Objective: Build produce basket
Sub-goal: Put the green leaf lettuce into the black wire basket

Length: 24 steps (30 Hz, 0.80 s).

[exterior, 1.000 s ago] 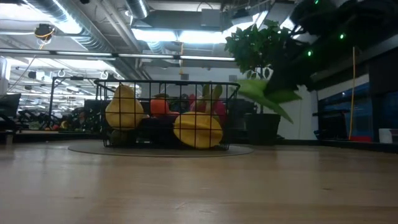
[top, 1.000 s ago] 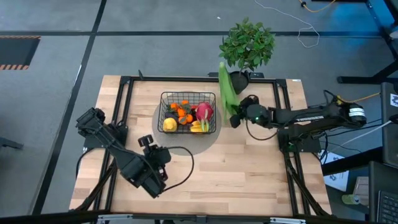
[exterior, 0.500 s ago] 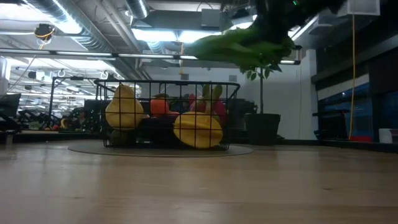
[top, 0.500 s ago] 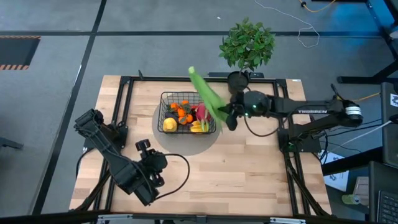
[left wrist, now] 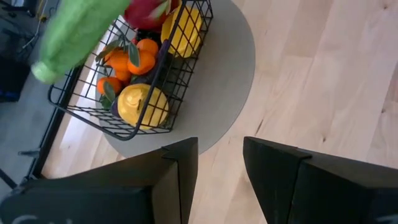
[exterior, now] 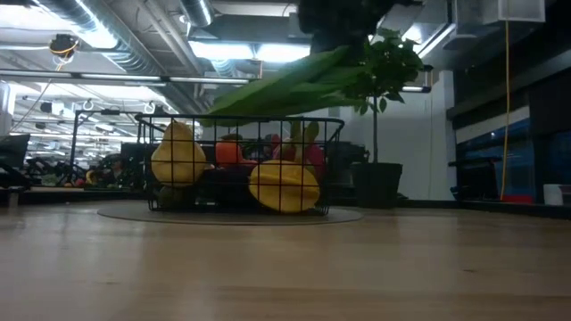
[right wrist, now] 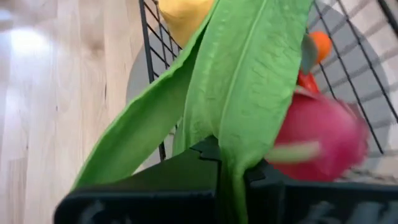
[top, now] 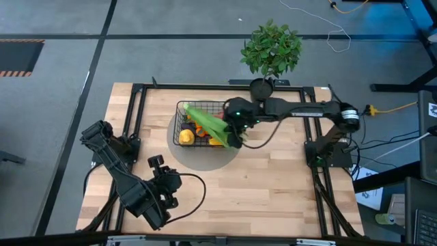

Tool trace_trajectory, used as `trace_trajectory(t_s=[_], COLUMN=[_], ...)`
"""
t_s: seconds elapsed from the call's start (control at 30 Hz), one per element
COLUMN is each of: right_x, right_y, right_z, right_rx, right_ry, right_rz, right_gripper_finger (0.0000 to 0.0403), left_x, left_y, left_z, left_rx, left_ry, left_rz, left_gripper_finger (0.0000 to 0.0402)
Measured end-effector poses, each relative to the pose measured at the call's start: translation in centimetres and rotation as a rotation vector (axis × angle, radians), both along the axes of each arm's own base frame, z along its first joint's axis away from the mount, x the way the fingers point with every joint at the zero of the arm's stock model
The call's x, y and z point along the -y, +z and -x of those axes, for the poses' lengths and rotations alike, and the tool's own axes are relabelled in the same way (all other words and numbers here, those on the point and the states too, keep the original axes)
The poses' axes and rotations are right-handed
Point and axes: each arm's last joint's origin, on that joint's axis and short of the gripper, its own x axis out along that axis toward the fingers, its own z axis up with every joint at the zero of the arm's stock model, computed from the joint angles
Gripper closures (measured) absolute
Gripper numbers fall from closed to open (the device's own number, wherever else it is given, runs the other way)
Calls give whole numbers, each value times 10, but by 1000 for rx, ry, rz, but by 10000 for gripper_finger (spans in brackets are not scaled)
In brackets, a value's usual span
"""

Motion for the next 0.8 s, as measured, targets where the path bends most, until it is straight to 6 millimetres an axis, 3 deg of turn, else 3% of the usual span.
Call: trace_trajectory(t_s=[0.23,0.47,0.67,0.8], right_x=[2,4,9,15], right_y=[-6,-8,-8,-8], right_z=[-24,-26,-26,-25], right_rx=[-64,-69,-90,-96], right_ry=[50,162,57,0], right_rz=[4,98,163,181], right_gripper_finger=[402,372,353,320], left_x=[0,0,0,0], left_y=[0,0,0,0], left_z=[0,0,0,0], left_rx=[0,0,0,0], left_ry=[-1,0,0,0], left_rz=[0,0,0,0], left_gripper_finger=[282,282,282,282])
